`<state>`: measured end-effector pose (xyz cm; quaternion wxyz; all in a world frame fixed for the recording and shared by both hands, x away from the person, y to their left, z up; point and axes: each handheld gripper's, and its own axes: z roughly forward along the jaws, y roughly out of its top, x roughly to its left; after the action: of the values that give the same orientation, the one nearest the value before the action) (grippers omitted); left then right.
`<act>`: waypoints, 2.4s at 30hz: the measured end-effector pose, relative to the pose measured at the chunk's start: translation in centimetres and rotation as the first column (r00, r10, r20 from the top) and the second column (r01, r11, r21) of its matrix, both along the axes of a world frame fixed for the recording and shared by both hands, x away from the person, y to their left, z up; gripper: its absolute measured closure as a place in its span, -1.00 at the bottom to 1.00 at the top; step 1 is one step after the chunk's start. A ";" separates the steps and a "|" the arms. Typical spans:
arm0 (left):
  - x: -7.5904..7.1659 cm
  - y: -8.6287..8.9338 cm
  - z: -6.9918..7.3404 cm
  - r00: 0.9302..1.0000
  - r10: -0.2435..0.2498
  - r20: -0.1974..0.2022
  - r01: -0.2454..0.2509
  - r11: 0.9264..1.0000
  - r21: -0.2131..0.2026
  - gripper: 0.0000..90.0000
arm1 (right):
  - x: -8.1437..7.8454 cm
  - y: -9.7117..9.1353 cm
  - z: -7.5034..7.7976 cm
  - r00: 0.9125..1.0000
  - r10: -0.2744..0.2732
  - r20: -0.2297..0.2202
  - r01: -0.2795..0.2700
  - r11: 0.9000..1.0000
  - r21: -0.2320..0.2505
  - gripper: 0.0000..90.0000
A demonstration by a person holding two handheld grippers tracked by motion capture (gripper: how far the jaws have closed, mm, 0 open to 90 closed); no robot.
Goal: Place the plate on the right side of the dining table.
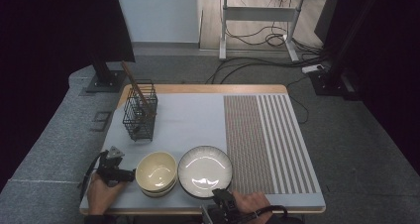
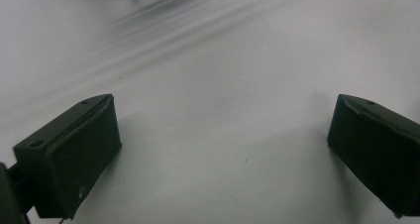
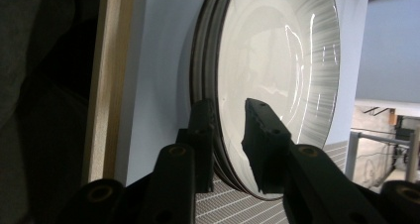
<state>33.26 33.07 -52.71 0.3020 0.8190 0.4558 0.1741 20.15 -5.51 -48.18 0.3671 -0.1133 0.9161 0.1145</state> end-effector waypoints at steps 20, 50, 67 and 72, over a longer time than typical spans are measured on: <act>0.0 0.0 0.0 1.000 0.000 0.000 0.000 1.000 0.000 -1.00 | 0.1 1.3 0.2 1.000 0.012 -0.018 -0.013 0.998 -0.054 0.84; 0.0 0.0 0.0 1.000 0.000 -0.001 0.000 1.000 0.000 -1.00 | 0.9 2.6 0.6 0.997 -0.001 -0.072 -0.009 0.991 -0.136 0.91; 0.0 0.0 0.0 1.000 -0.001 -0.003 0.001 1.000 0.000 -1.00 | 2.2 3.2 -0.1 0.996 -0.055 -0.068 0.044 0.988 -0.148 0.89; 0.0 0.0 0.0 1.000 0.000 -0.002 0.000 1.000 0.000 -1.00 | 2.7 3.3 -0.1 0.996 -0.091 -0.021 0.086 0.984 -0.159 0.89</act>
<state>33.28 33.08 -52.70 0.3018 0.8191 0.4560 0.1734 22.87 -2.23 -48.32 0.3490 -0.0995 0.9314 0.0268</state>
